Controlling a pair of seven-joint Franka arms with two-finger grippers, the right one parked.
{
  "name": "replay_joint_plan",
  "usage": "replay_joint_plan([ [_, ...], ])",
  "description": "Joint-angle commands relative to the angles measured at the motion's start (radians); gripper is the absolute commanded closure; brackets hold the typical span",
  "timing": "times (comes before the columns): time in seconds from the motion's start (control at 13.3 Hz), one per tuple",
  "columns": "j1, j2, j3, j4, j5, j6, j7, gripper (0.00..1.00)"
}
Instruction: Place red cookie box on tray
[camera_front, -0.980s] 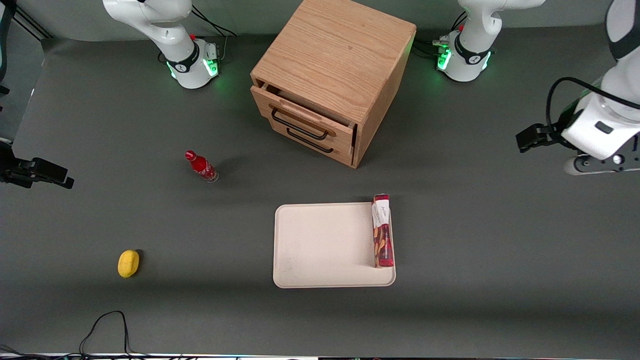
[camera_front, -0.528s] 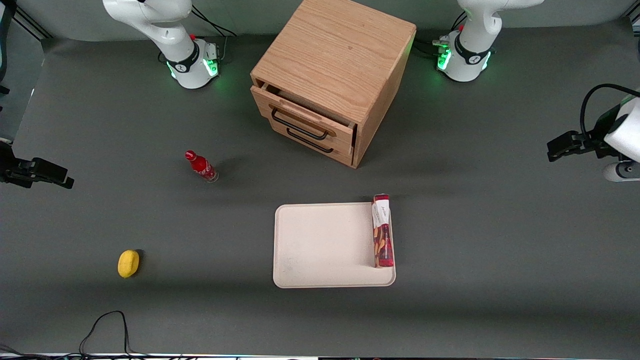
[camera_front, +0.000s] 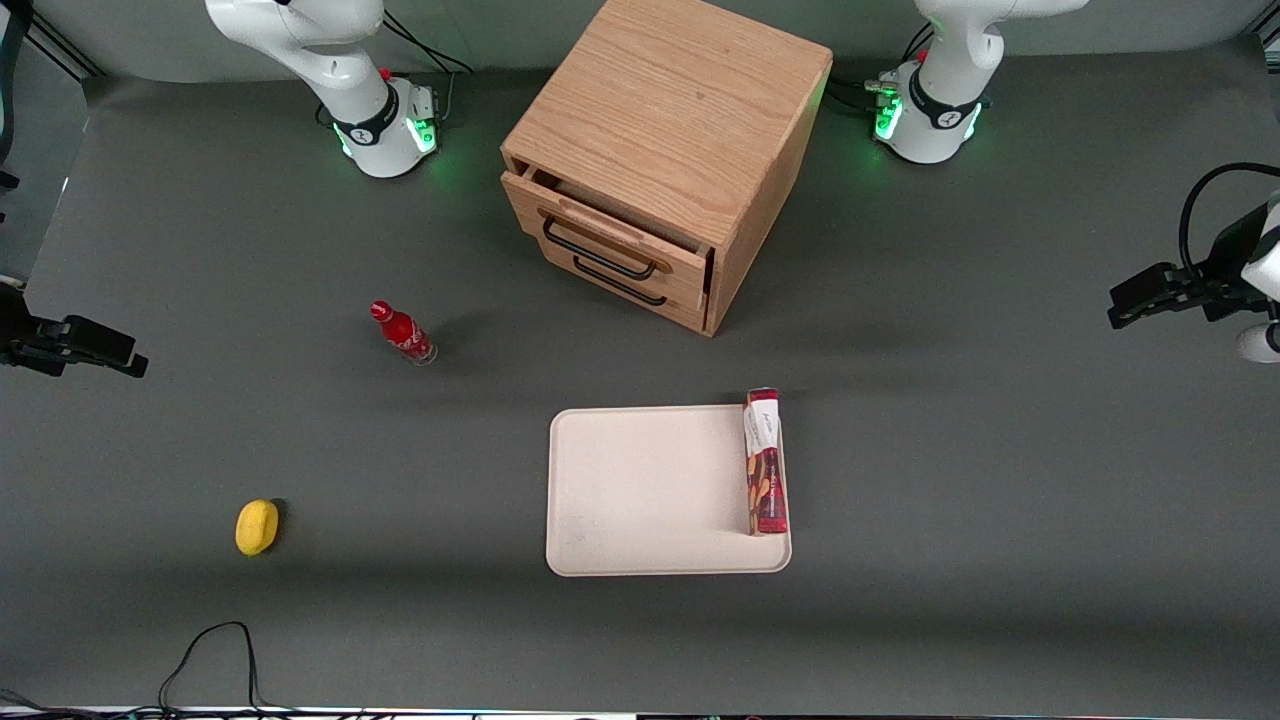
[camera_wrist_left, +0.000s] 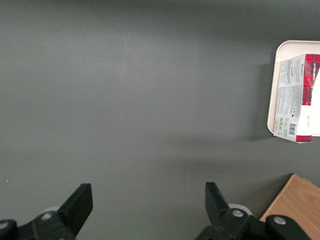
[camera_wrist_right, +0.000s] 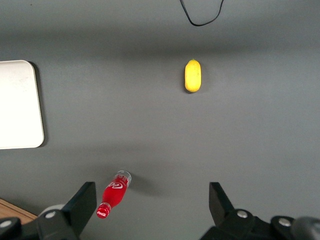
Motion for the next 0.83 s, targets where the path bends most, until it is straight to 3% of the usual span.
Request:
replay_joint_plan([
  [0.0, -0.021, -0.034, 0.007, -0.031, -0.008, -0.011, -0.016, 0.0],
  [0.15, -0.018, -0.029, 0.009, -0.023, -0.009, -0.029, 0.068, 0.0],
  [0.75, -0.023, -0.027, 0.009, -0.029, -0.022, -0.031, 0.053, 0.0],
])
